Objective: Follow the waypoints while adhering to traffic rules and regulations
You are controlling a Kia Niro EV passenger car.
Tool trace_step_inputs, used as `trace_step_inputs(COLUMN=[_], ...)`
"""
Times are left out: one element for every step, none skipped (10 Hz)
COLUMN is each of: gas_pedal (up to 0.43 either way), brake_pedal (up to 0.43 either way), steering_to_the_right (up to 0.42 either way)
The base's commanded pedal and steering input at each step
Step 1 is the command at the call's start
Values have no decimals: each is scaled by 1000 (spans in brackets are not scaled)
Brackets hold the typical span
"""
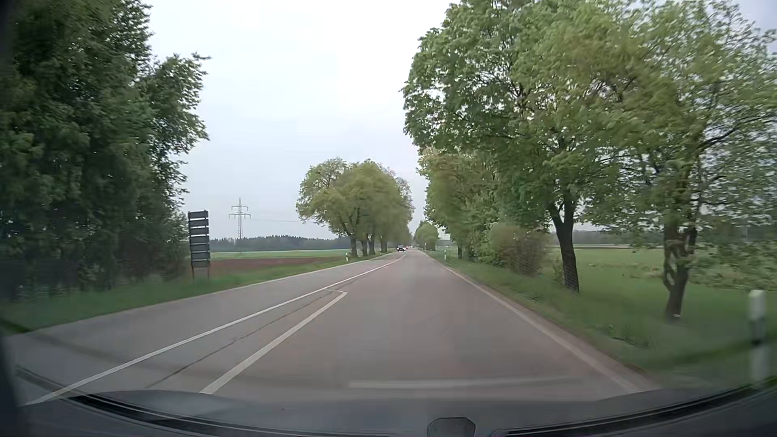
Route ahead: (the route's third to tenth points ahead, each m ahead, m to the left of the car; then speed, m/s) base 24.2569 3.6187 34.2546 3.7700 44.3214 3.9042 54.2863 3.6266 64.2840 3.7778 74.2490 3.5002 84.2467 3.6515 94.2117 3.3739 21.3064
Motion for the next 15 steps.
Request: trace_step_inputs(gas_pedal=[299,287,280,260,228,209,209,197,189,189,189,189,177,177,169], brake_pedal=[0,0,0,0,0,0,0,0,0,0,0,0,0,0,0], steering_to_the_right=[2,0,-1,-2,-1,-1,0,0,0,0,0,0,0,0,-1])
